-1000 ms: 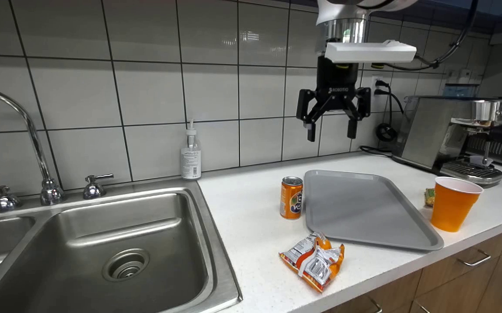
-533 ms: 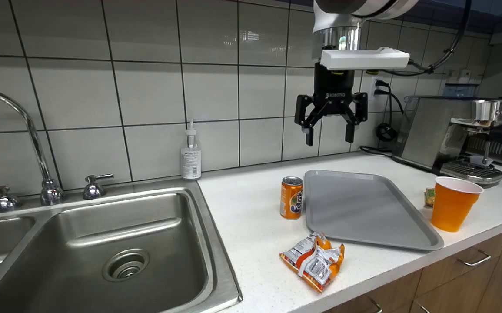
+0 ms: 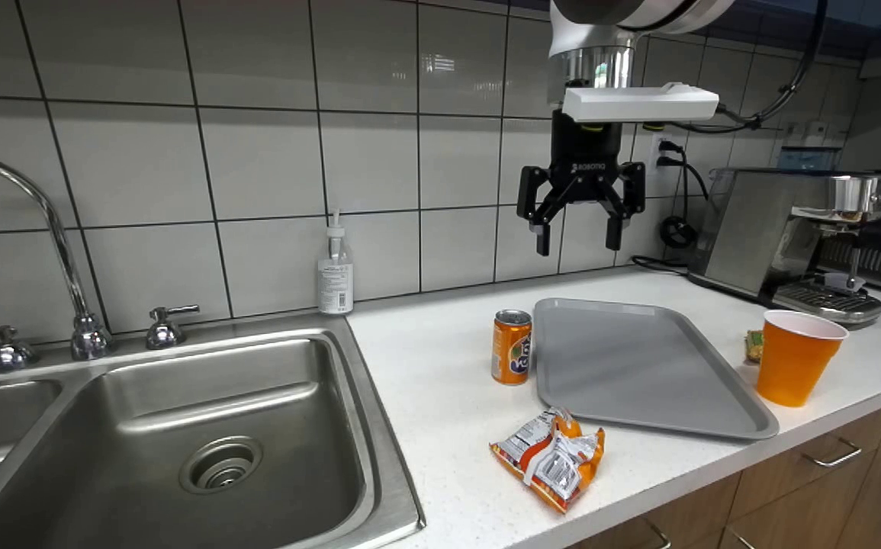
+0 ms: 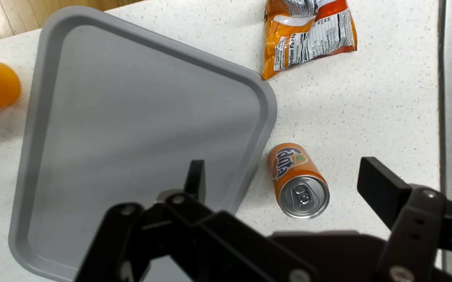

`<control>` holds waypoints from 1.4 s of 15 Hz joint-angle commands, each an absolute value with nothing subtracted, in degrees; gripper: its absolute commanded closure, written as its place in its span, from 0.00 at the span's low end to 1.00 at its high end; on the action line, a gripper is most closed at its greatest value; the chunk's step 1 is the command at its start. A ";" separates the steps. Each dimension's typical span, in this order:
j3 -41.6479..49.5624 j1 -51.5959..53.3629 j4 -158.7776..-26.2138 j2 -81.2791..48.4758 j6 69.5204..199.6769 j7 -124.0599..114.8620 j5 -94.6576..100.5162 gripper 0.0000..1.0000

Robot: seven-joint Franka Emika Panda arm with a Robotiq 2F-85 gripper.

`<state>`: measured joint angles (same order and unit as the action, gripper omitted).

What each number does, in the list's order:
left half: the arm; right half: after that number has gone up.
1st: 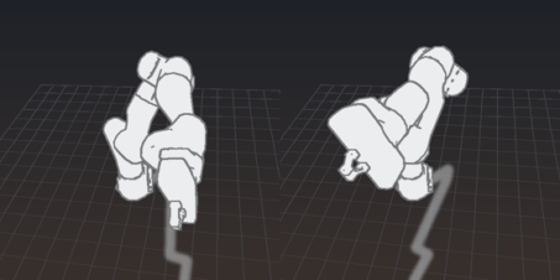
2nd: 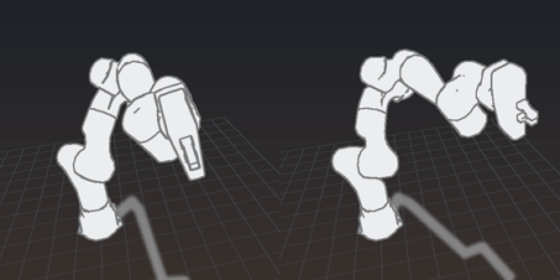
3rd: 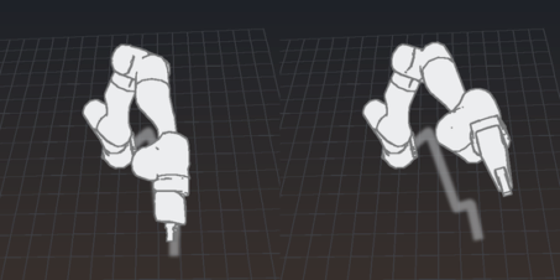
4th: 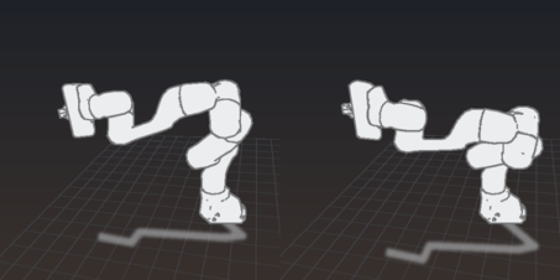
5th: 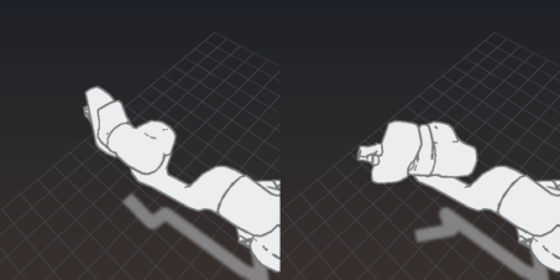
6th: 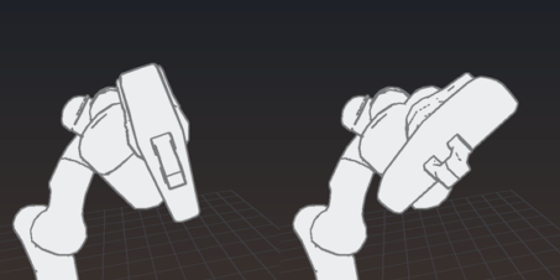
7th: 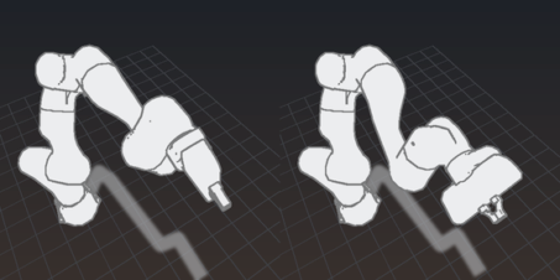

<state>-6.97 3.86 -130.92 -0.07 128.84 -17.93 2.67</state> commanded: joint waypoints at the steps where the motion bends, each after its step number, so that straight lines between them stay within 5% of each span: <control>1: -6.38 4.44 -130.84 -0.06 128.70 -17.89 2.64 0.00; 21: -6.06 7.31 -125.41 -10.39 135.30 -16.54 5.38 0.00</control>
